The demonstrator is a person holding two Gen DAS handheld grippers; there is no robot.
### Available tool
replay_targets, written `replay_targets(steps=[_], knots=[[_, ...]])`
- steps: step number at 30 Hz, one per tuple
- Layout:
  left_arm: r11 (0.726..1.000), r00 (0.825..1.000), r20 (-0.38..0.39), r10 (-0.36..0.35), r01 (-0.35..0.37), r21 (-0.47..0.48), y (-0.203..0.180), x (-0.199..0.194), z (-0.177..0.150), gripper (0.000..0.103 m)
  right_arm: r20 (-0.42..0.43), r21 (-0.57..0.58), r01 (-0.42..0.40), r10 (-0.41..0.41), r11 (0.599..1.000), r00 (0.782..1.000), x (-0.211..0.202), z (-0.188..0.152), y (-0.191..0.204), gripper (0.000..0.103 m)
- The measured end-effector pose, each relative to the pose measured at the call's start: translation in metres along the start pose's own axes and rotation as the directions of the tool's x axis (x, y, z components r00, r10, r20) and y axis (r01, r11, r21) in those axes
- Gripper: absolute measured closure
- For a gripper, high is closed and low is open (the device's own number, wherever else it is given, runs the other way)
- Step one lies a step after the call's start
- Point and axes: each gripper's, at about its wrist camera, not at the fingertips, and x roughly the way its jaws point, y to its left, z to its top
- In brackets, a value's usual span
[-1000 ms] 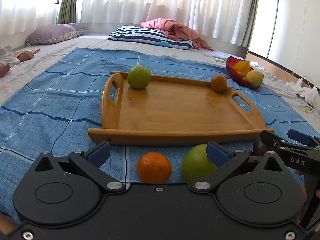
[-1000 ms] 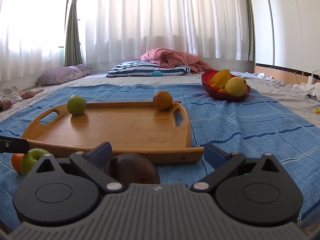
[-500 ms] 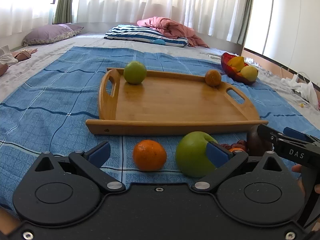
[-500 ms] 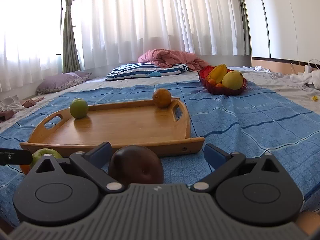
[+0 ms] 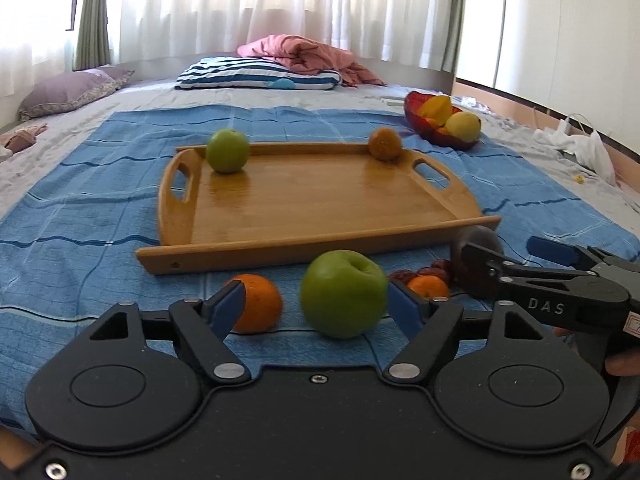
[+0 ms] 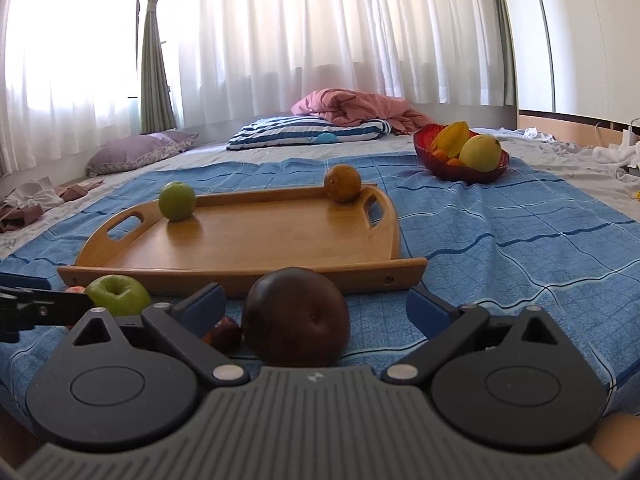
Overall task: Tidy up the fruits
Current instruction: 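Move both tools back toward the remaining fruits in front of the tray, then grasp the second green apple with the left gripper while the right gripper grasps the dark plum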
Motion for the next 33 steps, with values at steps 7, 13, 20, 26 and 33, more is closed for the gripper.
replay_targets(steps=[7,13,20,26,33], knots=[[0.999,0.998,-0.035,-0.044,0.043,-0.032,-0.003,0.008,0.0,0.058,-0.025,0.002,-0.03,0.03,1.0,0.999,-0.001,-0.002,0.002,0.016],[0.999,0.999,-0.034,-0.041,0.04,-0.027,-0.008,0.012,0.0,0.057,-0.039,0.001,-0.055,0.055,0.999,0.998,-0.001,-0.004,0.005,0.027],[0.998,0.998,-0.044,-0.035,0.033,-0.045,-0.01,0.019,-0.002,0.051,-0.043,0.005,-0.057,0.057,0.998,0.997,0.001,-0.006,0.005,0.029],[0.997,0.998,-0.057,-0.03,0.026,-0.067,-0.01,0.028,-0.003,0.047,-0.074,0.035,-0.058,0.061,0.998,0.995,0.01,-0.007,0.0,0.029],[0.995,0.997,-0.073,-0.036,0.029,-0.094,-0.007,0.037,-0.005,0.045,-0.091,0.074,-0.068,0.074,0.995,0.993,0.016,-0.01,-0.003,0.029]])
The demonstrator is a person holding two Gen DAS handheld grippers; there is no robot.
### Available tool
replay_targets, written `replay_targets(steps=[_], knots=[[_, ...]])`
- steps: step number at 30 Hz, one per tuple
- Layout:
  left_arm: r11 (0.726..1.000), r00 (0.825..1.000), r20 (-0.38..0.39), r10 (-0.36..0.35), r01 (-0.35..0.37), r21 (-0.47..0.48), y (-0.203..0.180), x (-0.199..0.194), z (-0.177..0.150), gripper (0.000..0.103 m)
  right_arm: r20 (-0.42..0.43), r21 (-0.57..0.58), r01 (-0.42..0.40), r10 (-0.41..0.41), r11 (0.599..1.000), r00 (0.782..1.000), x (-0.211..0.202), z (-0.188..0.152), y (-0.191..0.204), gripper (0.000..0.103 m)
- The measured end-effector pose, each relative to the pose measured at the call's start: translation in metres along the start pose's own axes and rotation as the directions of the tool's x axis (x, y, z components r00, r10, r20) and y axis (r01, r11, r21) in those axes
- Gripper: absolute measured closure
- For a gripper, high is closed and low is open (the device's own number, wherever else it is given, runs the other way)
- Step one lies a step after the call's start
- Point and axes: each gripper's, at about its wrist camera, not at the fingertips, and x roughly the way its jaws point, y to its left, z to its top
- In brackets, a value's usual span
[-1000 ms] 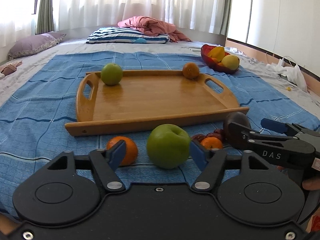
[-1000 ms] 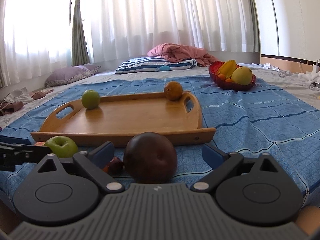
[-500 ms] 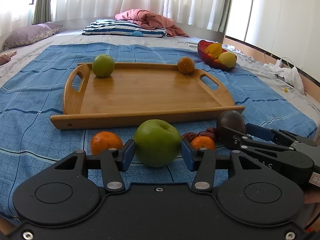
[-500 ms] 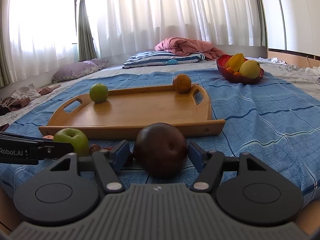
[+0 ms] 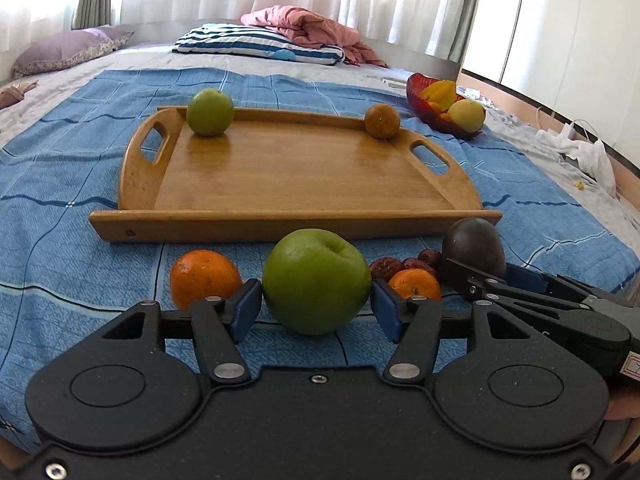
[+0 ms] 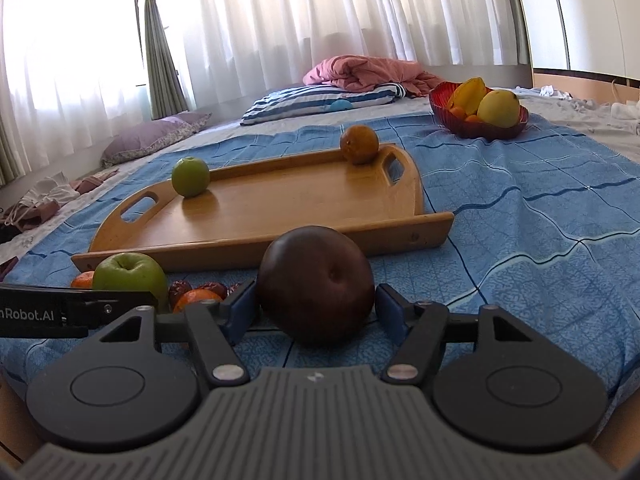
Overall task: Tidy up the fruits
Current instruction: 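Grasp the second green apple with the left gripper while the right gripper grasps the dark plum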
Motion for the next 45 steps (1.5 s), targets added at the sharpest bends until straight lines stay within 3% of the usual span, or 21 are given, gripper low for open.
replay_targets(steps=[10,26,30,33,45], knots=[[1.0,1.0,-0.013,0.005,-0.005,-0.002,-0.002,0.011,-0.002,0.045,-0.008,-0.016,0.006,-0.006,1.0,1.0,0.006,-0.003,0.001,0.029],[0.998,0.998,0.036,0.048,-0.049,0.028,-0.009,0.012,-0.01,0.045,0.005,-0.066,0.02,-0.019,0.998,1.0,0.008,-0.007,0.008,0.029],[0.996,0.996,0.051,0.068,-0.07,0.047,-0.015,0.011,-0.012,0.045,0.007,-0.062,0.018,-0.017,0.998,1.0,0.007,-0.007,0.008,0.031],[0.995,0.995,0.057,0.077,-0.081,0.058,-0.019,0.009,-0.013,0.045,0.011,-0.054,0.019,-0.019,0.998,1.0,0.005,-0.007,0.007,0.038],[0.994,0.991,0.106,0.087,-0.093,0.054,-0.019,-0.005,-0.004,0.046,0.024,-0.039,0.037,-0.036,0.999,0.999,-0.001,-0.003,0.008,0.04]])
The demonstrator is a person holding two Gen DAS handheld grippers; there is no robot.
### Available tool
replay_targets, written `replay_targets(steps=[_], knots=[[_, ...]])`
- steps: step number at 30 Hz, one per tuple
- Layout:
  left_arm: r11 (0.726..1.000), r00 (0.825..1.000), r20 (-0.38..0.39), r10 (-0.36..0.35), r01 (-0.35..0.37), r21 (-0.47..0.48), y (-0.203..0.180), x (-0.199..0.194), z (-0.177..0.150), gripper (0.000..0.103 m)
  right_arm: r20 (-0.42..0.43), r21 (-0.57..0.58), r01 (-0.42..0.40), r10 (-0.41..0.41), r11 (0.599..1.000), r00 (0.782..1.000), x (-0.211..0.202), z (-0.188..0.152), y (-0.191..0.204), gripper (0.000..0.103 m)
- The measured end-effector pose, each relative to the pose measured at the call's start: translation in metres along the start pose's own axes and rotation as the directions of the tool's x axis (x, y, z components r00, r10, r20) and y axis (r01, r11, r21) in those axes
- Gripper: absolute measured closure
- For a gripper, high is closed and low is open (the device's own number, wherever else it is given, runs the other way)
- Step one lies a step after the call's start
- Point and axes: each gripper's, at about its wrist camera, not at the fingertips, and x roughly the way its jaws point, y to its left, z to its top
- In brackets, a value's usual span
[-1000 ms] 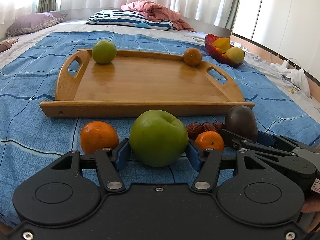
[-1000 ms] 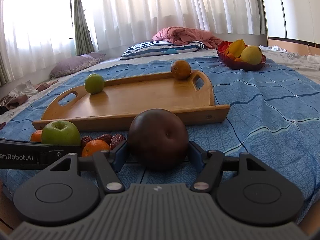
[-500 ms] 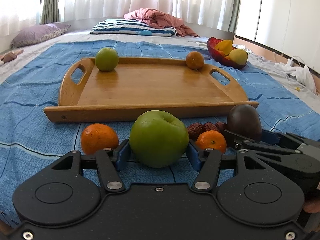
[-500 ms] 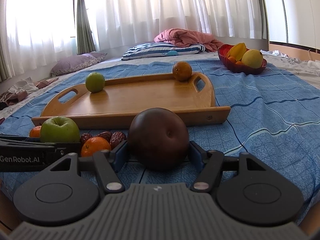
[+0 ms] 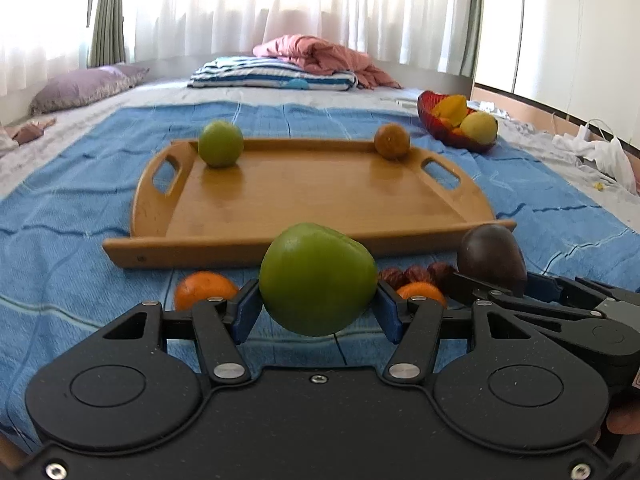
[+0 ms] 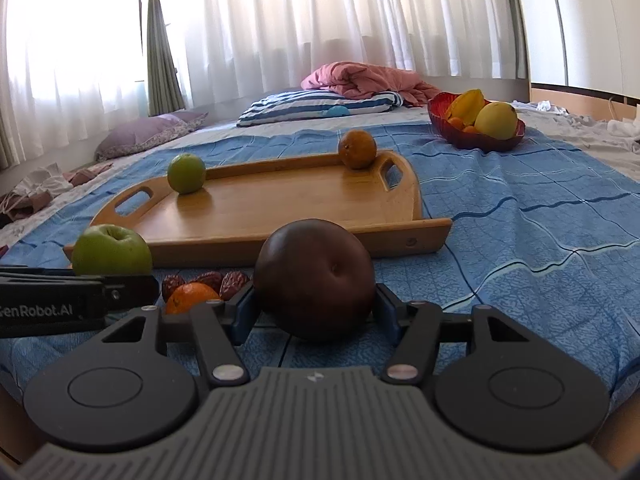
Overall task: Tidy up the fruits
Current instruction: 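Lift the green apple and dark plum and carry them over the tray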
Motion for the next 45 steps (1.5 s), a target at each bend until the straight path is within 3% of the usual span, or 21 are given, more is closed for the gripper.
replay_targets(steps=[17,36,45], knots=[[0.999,0.999,0.049,0.008,-0.006,-0.034,0.019,-0.009,0.034,0.046,0.059,-0.083,0.031,-0.027,0.996,0.998,-0.002,0.031,0.001,0.04],[0.993,1.0,0.02,0.0,0.002,-0.121,0.059,0.025,0.079,0.046,0.004,-0.107,0.052,-0.052,0.993,0.999,0.038,0.069,-0.001,0.04],[0.987,1.0,-0.013,-0.022,0.019,-0.16,0.07,0.053,0.098,0.046,-0.035,-0.123,0.001,-0.006,0.992,0.999,0.065,0.093,0.0,0.04]])
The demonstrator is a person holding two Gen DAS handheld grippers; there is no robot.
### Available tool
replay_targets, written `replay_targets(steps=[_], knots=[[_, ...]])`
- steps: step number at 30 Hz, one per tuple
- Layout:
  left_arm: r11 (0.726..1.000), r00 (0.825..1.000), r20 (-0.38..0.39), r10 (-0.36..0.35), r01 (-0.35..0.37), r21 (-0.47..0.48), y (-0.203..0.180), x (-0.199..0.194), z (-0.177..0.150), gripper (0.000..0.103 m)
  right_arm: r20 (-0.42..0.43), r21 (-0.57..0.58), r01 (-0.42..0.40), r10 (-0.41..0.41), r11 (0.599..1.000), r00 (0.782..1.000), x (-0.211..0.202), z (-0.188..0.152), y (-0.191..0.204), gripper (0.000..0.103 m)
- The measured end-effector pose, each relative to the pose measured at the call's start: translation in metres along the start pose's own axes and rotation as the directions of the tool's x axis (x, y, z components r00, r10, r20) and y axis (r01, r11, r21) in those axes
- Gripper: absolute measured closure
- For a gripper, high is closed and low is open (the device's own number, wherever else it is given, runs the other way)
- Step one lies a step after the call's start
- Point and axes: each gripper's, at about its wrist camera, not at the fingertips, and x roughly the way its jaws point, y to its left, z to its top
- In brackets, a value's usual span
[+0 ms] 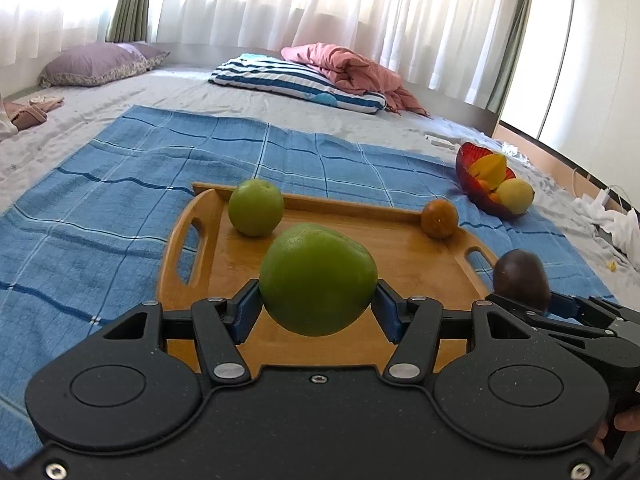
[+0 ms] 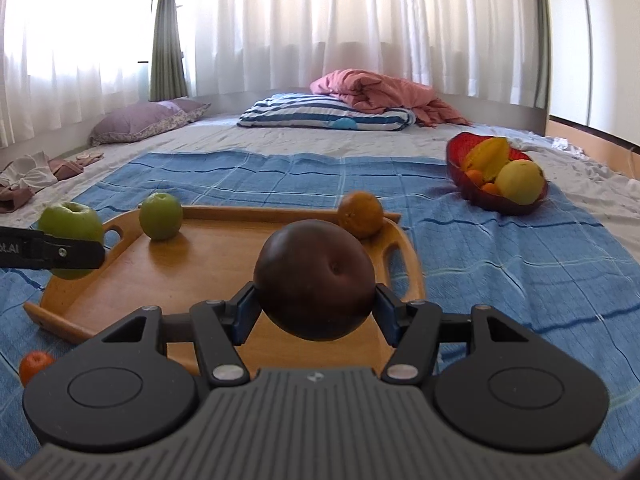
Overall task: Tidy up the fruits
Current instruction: 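Lift the green apple and dark plum and carry them over the tray, then lower the apple and plum onto the tray and open both grippers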
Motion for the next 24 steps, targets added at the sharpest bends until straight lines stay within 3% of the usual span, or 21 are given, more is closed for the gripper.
replay_targets(steps=[7,24], knots=[[1.0,1.0,-0.023,-0.011,0.01,-0.021,-0.004,0.032,0.021,0.046,-0.037,-0.021,-0.051,0.05,0.998,0.998,0.034,0.021,0.005,0.04],[0.999,0.995,-0.1,-0.001,-0.005,-0.053,-0.004,0.125,0.049,0.046,-0.142,-0.051,-0.07,0.062,0.996,0.988,0.119,0.048,0.008,0.04]])
